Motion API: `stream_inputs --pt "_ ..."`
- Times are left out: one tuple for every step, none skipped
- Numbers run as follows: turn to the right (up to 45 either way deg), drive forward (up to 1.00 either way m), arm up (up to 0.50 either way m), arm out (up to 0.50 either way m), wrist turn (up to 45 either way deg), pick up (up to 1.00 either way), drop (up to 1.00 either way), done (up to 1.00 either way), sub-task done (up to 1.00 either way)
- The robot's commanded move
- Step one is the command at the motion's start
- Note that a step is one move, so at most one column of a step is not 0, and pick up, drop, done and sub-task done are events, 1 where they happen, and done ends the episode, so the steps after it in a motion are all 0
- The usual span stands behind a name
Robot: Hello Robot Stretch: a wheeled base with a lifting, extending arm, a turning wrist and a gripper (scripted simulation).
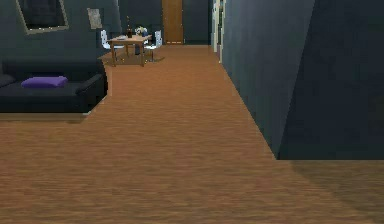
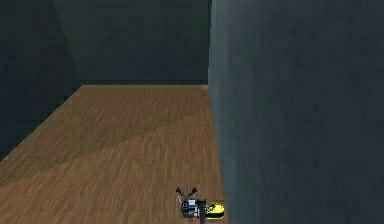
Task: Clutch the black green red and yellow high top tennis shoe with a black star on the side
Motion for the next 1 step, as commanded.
stream_inputs --pt "0.0 0.00 0.00 0.00 18.0 0.00 0.00 0.00 0.00"
